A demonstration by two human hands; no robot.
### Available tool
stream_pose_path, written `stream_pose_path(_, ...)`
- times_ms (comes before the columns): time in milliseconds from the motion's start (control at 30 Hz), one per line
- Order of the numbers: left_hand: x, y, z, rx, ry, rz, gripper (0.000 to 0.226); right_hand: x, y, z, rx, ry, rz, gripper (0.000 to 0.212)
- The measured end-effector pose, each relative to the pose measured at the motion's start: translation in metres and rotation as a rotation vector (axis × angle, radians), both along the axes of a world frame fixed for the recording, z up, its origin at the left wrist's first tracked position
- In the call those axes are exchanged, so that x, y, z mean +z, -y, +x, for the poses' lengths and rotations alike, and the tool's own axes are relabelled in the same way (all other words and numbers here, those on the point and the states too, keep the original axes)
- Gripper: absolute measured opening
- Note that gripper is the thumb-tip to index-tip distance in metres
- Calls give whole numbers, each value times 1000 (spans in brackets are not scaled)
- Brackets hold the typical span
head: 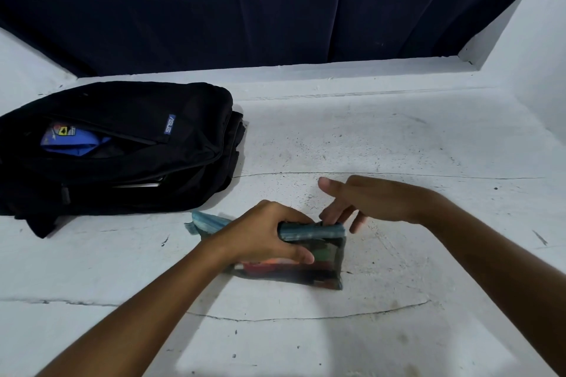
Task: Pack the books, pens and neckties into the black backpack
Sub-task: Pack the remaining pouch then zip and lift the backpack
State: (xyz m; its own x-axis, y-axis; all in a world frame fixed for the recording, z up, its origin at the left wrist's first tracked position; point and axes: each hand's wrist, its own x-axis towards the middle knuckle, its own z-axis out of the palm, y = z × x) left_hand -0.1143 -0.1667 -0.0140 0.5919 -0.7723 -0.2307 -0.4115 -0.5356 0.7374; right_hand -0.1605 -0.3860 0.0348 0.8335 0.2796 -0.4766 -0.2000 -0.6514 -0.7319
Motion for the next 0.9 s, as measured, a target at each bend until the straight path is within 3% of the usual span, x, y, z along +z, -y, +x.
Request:
stream_pose_path(100, -2, 0, 1, 4, -7, 3, 57, -6, 4, 3, -54, 20, 148, 77)
stream_pose_path(233, -3, 0, 3, 1, -41, -16, 42, -18, 0, 4, -35, 20, 243, 80)
stream_pose_path(567, 2, 0, -1, 15, -78, -45, 24, -33, -25, 11, 83, 150, 140, 86)
stream_pose_path(900, 2, 2, -1, 25, -24, 3, 43, -26, -3, 9, 59, 132, 80, 87)
